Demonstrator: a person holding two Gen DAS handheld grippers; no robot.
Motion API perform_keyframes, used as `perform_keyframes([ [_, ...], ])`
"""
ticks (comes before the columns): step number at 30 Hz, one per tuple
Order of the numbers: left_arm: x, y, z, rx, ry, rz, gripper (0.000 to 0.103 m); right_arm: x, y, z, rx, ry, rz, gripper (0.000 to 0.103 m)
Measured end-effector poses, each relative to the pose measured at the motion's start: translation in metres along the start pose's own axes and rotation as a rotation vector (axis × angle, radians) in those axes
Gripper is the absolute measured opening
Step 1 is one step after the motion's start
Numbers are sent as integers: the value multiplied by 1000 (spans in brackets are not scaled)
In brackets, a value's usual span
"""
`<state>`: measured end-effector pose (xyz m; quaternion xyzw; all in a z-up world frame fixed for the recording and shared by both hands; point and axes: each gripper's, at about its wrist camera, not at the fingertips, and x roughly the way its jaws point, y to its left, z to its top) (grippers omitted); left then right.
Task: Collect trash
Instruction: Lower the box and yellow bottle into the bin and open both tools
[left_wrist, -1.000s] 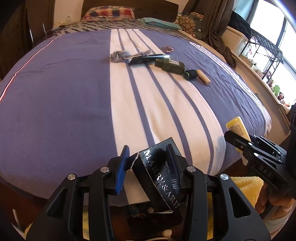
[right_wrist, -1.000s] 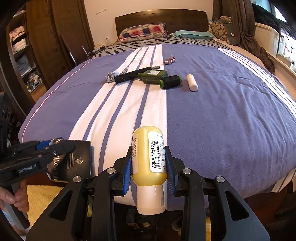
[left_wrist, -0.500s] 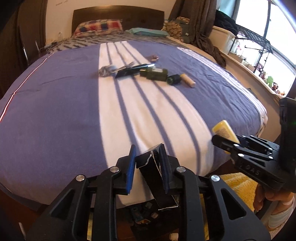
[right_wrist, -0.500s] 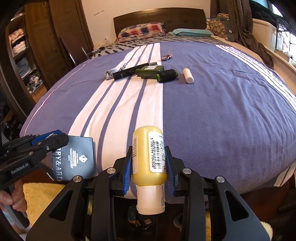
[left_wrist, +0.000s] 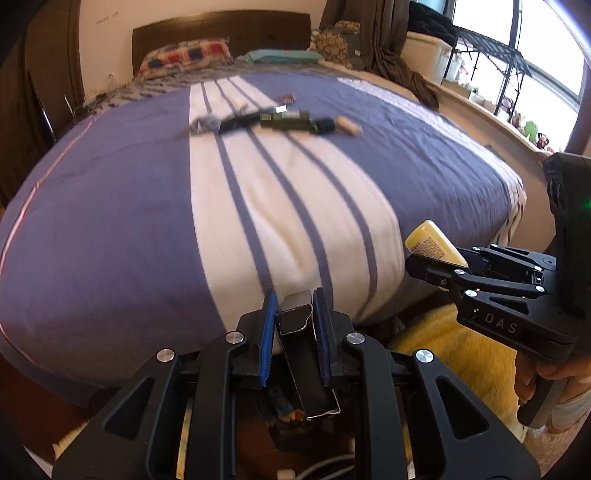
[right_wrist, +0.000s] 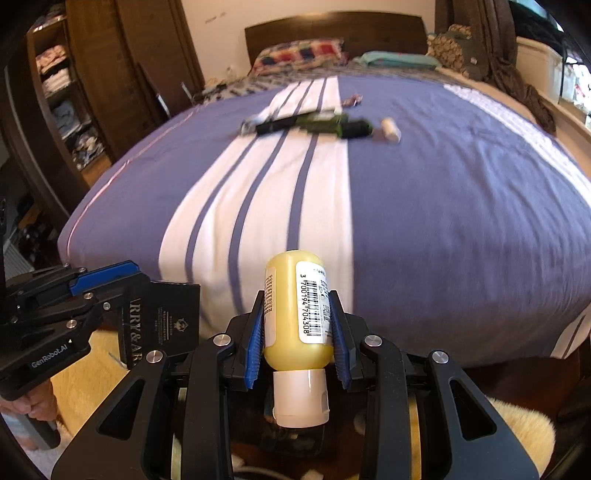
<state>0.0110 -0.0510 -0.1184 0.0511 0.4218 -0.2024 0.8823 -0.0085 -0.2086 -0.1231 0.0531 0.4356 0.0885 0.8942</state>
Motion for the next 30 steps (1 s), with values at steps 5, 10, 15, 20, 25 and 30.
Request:
perform_keyframes([
  [5, 17, 2, -34, -22, 84, -3, 18, 20, 6, -24, -9, 87, -2, 33],
  [10, 49, 6, -61, -51, 183, 0, 19, 43, 14, -47, -17, 173, 17, 33],
  [15, 81, 12, -87, -83, 284, -7, 19, 66, 18, -64, -7, 253, 14, 33],
  [20, 106, 20, -107, -120, 372, -31, 19, 86, 14, -76, 24, 328, 33, 33],
  [25, 118, 24, -115, -132, 415, -51, 19, 99, 11, -83, 47, 375, 46, 33],
  [30, 120, 25, -113, -126, 419, -39, 21, 102, 8, -82, 64, 382, 41, 34],
])
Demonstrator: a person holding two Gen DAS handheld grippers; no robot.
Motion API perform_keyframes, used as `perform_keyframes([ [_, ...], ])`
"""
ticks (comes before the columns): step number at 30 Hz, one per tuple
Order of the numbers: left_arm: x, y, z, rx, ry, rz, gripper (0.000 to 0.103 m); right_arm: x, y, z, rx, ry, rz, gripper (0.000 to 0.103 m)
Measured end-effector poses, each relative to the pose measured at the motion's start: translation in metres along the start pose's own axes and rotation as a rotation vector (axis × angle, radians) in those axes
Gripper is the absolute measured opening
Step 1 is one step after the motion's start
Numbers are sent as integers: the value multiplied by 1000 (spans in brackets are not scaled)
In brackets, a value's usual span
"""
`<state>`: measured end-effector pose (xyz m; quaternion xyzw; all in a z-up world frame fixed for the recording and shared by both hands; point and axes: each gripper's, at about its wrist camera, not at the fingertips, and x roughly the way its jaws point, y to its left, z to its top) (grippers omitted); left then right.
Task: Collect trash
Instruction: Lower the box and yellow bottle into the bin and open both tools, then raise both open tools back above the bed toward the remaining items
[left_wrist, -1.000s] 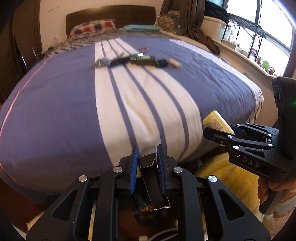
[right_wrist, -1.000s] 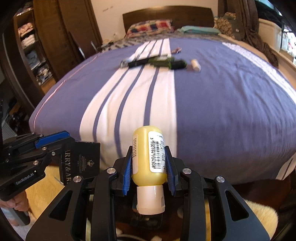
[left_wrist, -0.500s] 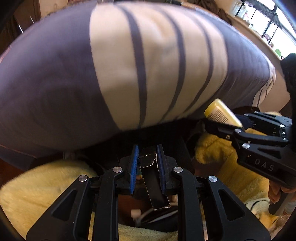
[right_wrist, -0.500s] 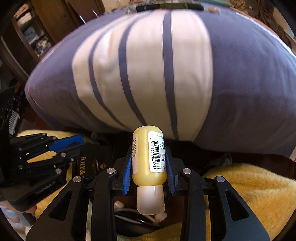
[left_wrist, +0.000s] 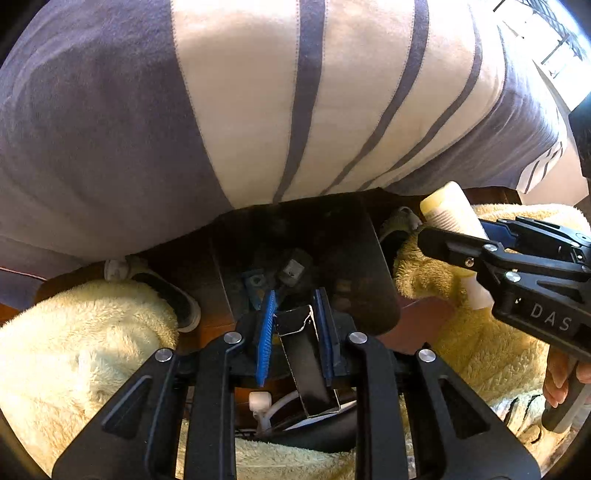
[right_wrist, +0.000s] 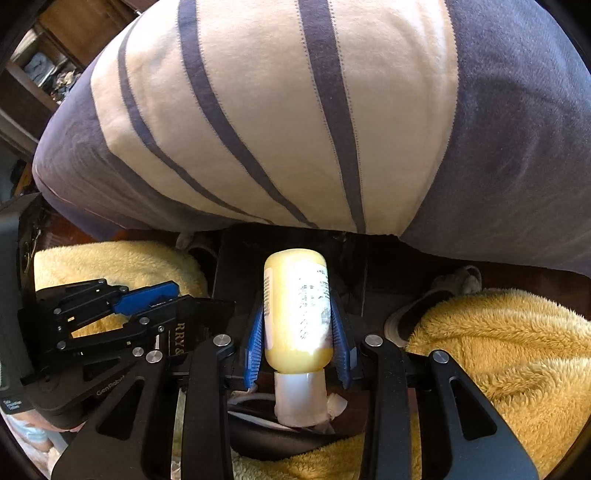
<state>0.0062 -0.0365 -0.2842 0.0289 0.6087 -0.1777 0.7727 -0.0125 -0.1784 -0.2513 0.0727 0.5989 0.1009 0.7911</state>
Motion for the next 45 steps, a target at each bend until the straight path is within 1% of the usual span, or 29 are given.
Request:
perform_keyframes([
  [1, 0, 0, 1, 1, 3, 1, 21, 0, -1, 0, 4, 4, 1, 35],
  [2, 1, 0, 2, 1, 5, 4, 25, 0, -4, 2, 8, 7, 0, 35],
  [4, 0, -1, 1, 3, 5, 13, 33, -2, -4, 2, 12, 2, -2, 35],
  [6, -2, -2, 1, 1, 1, 20, 44, -3, -7, 3, 13, -7, -5, 36],
  [8, -5, -2, 0, 2, -5, 34, 47, -10, -7, 3, 15, -23, -15, 44],
  [12, -14, -3, 1, 10, -29, 56, 58, -19, -10, 6, 19, -53, -30, 54],
  [13, -17, -3, 2, 13, -37, 60, 62, -22, -11, 6, 19, -63, -37, 60],
  [14, -22, -4, 2, 16, -47, 63, 69, -26, -11, 7, 18, -76, -45, 66],
  [15, -29, -6, 3, 20, -61, 63, 75, -29, -12, 8, 16, -87, -52, 69],
  [16, -34, -6, 3, 23, -71, 58, 78, -33, -12, 9, 12, -99, -60, 76],
  [17, -38, -6, 4, 26, -83, 52, 84, -38, -11, 11, 5, -115, -71, 82],
  [18, -44, -7, 5, 28, -96, 47, 89, -42, -11, 12, -1, -127, -81, 85],
  [20, -60, -8, 8, 33, -132, 41, 93, -54, -9, 16, -18, -163, -110, 95],
  [21, -70, -8, 12, 36, -154, 39, 95, -60, -9, 18, -26, -183, -118, 95],
  [25, -97, -6, 26, 50, -223, 55, 95, -91, -14, 34, -41, -277, -143, 97],
  [28, -116, -5, 40, 57, -269, 60, 95, -115, -24, 55, -26, -353, -176, 99],
  [32, -127, 4, 64, 46, -322, 67, 95, -130, -36, 84, -13, -401, -217, 99],
  [36, -135, 9, 99, 41, -365, 85, 95, -137, -54, 118, 3, -426, -235, 99],
  [41, -133, 14, 143, 35, -374, 75, 95, -131, -75, 169, 39, -432, -237, 99],
  [43, -129, 13, 163, 39, -377, 82, 95, -126, -82, 188, 52, -433, -252, 99],
  [45, -125, 12, 180, 44, -376, 73, 95, -120, -88, 206, 56, -434, -270, 97],
])
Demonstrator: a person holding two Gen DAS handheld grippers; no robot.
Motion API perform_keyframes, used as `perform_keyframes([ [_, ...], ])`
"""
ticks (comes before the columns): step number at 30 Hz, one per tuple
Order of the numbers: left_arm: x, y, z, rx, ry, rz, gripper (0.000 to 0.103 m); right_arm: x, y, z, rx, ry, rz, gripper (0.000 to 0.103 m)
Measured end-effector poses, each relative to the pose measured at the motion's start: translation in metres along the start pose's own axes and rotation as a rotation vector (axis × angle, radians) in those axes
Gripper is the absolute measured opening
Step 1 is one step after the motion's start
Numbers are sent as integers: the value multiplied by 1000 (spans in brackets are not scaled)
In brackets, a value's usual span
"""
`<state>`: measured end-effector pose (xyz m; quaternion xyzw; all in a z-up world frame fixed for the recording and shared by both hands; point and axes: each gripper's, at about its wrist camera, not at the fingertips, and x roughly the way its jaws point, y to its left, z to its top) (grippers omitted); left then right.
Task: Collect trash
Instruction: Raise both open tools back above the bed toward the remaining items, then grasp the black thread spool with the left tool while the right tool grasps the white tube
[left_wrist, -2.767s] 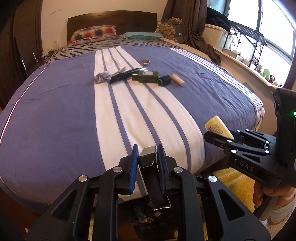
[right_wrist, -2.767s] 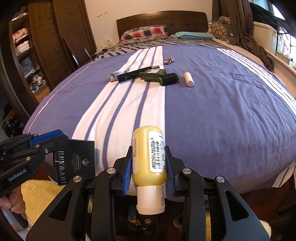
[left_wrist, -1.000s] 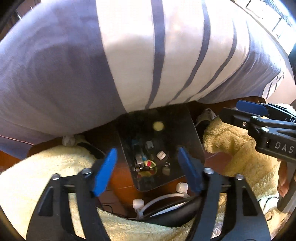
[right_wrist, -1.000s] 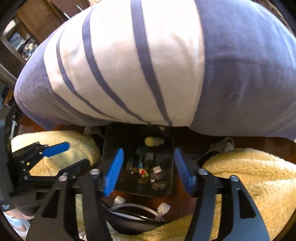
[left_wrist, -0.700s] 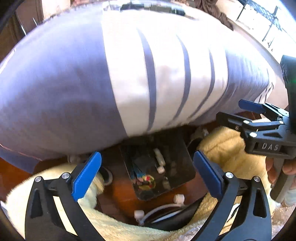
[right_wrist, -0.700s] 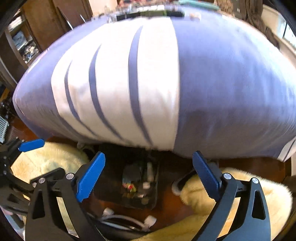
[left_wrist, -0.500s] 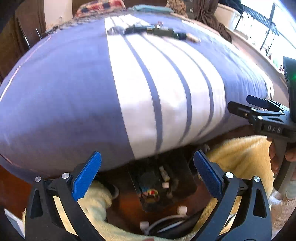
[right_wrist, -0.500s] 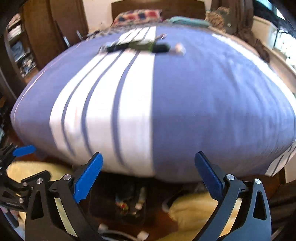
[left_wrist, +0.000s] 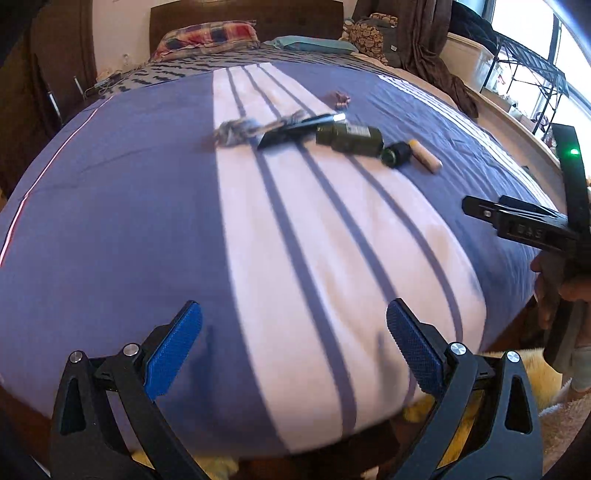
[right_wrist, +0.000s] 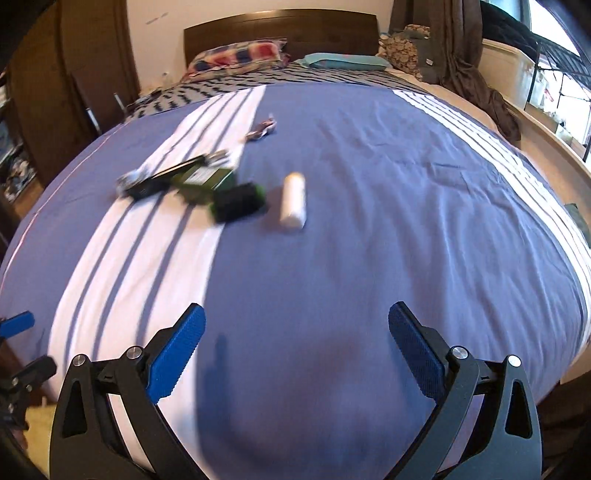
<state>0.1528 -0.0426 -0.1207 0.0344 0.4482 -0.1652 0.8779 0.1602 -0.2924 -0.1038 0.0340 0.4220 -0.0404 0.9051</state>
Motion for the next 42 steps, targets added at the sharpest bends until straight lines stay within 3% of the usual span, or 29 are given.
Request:
perform_keyframes([
  [5, 27, -13, 29, 45, 16, -15, 94, 35, -2, 30, 9, 25, 12, 68],
  [13, 66, -39, 58, 111, 54, -72, 79, 72, 2, 60, -7, 41, -6, 51],
  [15, 74, -47, 64, 122, 56, -82, 77, 76, 2, 65, -21, 39, -17, 38],
  [16, 78, -51, 68, 128, 55, -86, 77, 77, 2, 67, -24, 37, -16, 25],
  [17, 82, -55, 72, 132, 53, -92, 77, 77, -1, 68, -23, 34, -15, 21],
  [22, 101, -72, 95, 148, 56, -117, 75, 69, -15, 64, -23, 31, 25, 21],
  [25, 112, -80, 108, 157, 58, -138, 67, 61, -25, 59, -10, 24, 36, 21],
  [28, 122, -90, 119, 166, 61, -171, 64, 53, -34, 53, -1, 14, 28, 21],
  [34, 140, -110, 138, 174, 54, -166, 62, 46, -43, 47, -4, 7, 13, 21],
  [37, 147, -118, 144, 179, 60, -140, 43, 42, -46, 44, -2, 3, 8, 21],
  [42, 137, -120, 135, 202, 68, -128, 39, 32, -49, 34, 11, 2, 10, 21],
])
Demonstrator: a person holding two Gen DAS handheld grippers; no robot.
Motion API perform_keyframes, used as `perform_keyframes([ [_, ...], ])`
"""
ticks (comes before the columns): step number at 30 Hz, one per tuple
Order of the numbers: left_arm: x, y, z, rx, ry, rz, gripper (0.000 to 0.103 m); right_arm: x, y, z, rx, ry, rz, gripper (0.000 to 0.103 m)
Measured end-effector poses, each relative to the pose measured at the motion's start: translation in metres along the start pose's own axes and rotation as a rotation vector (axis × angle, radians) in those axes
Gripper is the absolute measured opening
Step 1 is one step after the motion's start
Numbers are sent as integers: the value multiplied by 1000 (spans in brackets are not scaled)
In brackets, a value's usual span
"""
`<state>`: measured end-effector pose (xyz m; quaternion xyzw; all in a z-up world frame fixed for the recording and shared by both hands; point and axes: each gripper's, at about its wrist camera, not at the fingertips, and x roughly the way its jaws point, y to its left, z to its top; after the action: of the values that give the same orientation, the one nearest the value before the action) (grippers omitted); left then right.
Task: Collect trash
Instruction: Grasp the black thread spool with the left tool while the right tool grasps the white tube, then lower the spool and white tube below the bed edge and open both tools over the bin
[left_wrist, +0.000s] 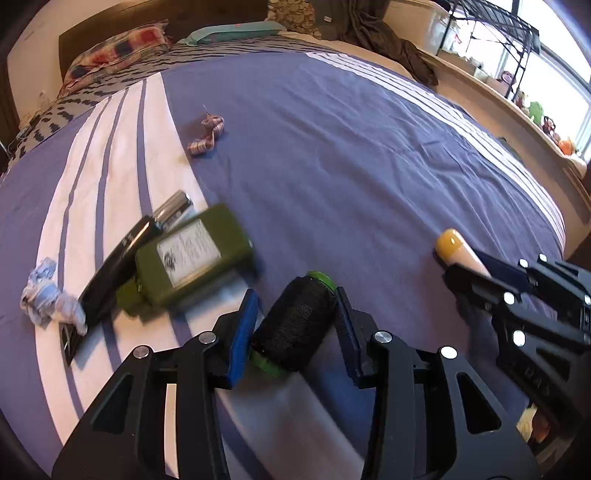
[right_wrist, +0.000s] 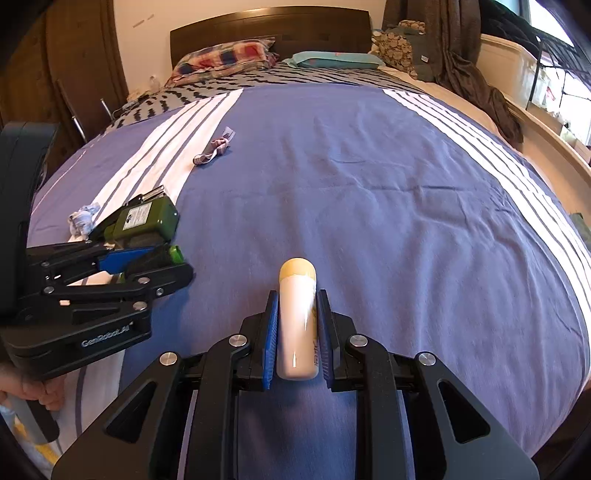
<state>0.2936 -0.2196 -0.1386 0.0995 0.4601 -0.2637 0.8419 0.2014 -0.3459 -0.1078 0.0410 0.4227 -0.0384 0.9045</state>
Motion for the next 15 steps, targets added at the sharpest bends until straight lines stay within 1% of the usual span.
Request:
perform_keyframes([
  [6, -35, -6, -41, 9, -15, 15, 39, -20, 9, -23, -6, 3, 25, 21],
  [10, -65, -12, -82, 28, -32, 34, 39, -37, 25, -45, -27, 7, 61, 21],
  [15, -102, -6, -129, -15, -58, 54, 39, -70, 53, -78, -61, -6, 121, 21],
])
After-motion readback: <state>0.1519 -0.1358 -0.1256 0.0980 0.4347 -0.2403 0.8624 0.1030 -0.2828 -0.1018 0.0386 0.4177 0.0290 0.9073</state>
